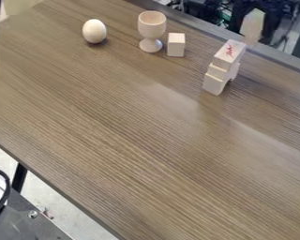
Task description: Put the cube on the top of an arc block tower
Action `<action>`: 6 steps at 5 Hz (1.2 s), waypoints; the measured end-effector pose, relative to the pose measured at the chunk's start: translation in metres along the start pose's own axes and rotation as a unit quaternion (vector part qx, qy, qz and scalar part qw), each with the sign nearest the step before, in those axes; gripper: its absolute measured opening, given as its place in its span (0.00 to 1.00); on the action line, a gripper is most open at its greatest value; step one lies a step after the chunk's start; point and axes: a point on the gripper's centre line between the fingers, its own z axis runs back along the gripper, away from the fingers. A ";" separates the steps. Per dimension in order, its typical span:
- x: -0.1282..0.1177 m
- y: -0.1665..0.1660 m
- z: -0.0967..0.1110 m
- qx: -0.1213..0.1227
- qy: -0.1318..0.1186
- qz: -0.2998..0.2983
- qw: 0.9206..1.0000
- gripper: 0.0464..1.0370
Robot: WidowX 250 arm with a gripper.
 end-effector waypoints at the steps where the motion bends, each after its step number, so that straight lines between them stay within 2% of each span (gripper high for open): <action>1: -0.001 0.007 -0.001 0.003 0.000 0.013 1.000 0.58; 2: -0.001 0.011 0.000 0.003 0.001 0.024 1.000 0.58; 5: -0.016 0.018 -0.010 0.001 0.026 0.058 0.998 0.58; 6: -0.018 0.017 -0.011 0.001 0.029 0.061 0.998 0.64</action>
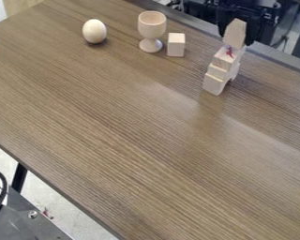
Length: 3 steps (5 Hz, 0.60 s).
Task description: Put the cube on the top of an arc block tower
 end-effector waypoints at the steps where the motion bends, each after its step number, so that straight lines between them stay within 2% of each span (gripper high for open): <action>1: -0.001 0.001 0.000 0.000 0.004 0.002 1.000 0.91; 2: -0.002 0.001 0.000 0.000 0.005 0.005 1.000 0.96; 3: -0.002 0.001 0.000 0.002 0.005 0.004 1.000 0.96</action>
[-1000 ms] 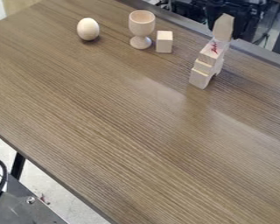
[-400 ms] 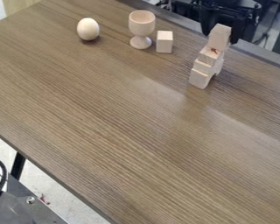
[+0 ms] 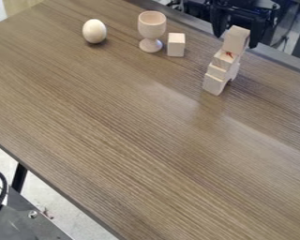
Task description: Put the cube on the top of an arc block tower
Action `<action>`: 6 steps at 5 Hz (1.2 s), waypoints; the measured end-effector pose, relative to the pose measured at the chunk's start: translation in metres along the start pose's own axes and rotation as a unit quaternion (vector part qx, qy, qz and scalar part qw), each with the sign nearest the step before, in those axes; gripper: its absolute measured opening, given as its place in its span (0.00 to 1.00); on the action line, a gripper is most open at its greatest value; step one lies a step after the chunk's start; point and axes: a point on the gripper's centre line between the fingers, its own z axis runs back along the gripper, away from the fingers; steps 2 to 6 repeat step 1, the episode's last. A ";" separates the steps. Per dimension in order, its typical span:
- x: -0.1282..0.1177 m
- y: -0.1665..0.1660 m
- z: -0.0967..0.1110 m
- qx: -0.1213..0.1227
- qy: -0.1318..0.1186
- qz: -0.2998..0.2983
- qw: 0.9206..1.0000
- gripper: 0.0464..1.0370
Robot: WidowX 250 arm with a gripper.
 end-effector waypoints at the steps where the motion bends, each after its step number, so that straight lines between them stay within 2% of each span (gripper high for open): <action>1: 0.004 -0.001 0.005 0.002 -0.006 -0.004 1.000 0.96; 6: 0.004 -0.001 0.005 0.002 -0.006 -0.004 1.000 0.96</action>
